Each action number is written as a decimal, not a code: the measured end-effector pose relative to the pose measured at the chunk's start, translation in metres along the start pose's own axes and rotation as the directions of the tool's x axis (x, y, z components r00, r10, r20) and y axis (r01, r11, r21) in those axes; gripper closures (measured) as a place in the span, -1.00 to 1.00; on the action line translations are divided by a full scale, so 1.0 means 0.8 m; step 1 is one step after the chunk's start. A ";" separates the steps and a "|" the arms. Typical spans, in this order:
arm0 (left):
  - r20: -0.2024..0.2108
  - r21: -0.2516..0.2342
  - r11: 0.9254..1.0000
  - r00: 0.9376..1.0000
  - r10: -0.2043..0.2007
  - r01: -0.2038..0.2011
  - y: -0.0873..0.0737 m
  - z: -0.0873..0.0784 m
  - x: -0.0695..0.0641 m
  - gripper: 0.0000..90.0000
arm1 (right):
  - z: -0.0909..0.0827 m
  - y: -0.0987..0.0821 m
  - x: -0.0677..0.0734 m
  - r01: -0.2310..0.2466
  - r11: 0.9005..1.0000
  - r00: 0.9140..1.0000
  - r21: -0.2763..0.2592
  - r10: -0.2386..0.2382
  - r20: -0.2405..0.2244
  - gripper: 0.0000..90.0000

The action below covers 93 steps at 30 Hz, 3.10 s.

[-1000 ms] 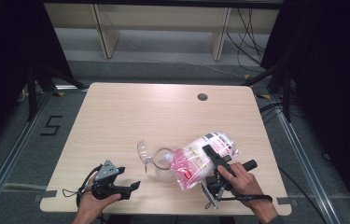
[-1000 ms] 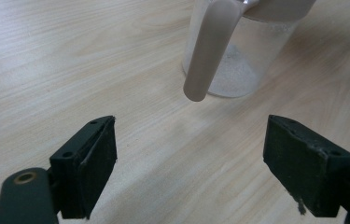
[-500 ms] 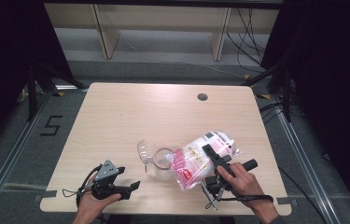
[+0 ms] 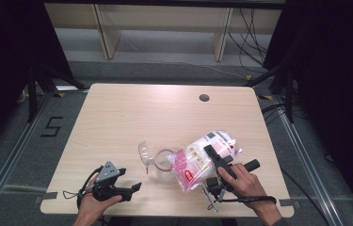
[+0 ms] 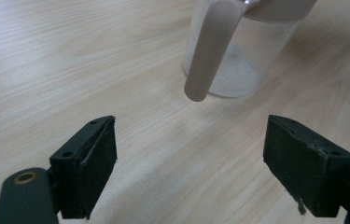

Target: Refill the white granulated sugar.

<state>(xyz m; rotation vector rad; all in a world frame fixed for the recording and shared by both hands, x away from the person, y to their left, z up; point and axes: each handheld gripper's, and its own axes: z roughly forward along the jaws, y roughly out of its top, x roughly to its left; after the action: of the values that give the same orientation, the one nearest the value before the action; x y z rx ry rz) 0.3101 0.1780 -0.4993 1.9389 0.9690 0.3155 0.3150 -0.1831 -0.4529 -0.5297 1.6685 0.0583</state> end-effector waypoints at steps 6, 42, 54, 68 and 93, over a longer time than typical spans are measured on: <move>0.001 0.000 1.000 1.000 0.003 -0.003 0.000 0.000 0.000 -0.62 | 0.001 0.001 0.003 -0.025 1.000 1.000 0.010 0.025 0.001 0.29; -0.001 0.004 1.000 1.000 0.005 -0.005 0.000 -0.001 0.000 -0.62 | 0.000 0.002 -0.001 0.016 1.000 1.000 0.026 -0.016 0.004 0.33; -0.002 0.003 1.000 1.000 0.003 -0.003 0.000 -0.001 0.000 -0.62 | 0.000 0.001 -0.003 0.035 0.999 0.999 0.018 -0.035 0.017 0.34; 0.001 -0.001 1.000 1.000 -0.001 0.001 0.000 0.000 -0.001 -0.62 | 0.000 0.001 -0.003 0.031 0.999 0.999 0.025 -0.032 0.020 0.36; -0.002 0.003 1.000 1.000 0.005 -0.005 0.000 0.000 0.000 -0.62 | 0.002 0.002 -0.006 0.061 0.998 0.998 0.029 -0.061 0.016 0.38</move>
<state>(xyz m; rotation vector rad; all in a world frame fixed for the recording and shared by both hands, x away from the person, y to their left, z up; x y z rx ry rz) 0.3098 0.1780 -0.4989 1.9439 0.9666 0.3184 0.3161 -0.1797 -0.4495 -0.5574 1.6336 -0.0054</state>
